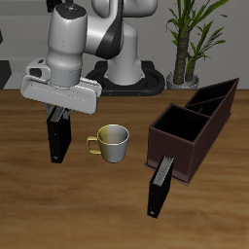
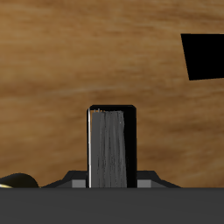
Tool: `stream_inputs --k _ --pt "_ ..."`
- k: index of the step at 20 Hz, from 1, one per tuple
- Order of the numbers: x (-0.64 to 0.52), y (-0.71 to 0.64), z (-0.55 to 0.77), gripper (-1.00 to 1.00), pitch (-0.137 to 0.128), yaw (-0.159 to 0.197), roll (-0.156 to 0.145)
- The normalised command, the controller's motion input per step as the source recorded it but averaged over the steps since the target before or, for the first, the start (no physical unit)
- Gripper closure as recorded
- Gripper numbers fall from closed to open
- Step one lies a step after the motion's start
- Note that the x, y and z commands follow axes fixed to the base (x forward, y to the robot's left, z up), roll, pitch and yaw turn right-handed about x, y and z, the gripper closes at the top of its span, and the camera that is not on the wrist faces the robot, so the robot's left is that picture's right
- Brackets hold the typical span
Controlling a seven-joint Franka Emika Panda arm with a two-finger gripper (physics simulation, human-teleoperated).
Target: Place the right black book into the left desk caddy's front compartment
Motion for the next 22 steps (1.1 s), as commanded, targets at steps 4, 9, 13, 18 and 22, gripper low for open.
stream_inputs --k 4,9,13,18,22 --pt "-0.22 0.07 0.53 1.00 -0.060 -0.056 -0.022" --pt "-0.26 -0.04 0.45 1.00 -0.057 -0.089 -0.052" --pt "-0.40 0.13 0.43 1.00 -0.049 -0.066 -0.052" --pt "-0.41 0.31 0.27 1.00 -0.013 -0.030 0.015" --pt "-0.38 0.42 0.07 1.00 0.055 -0.002 0.041"
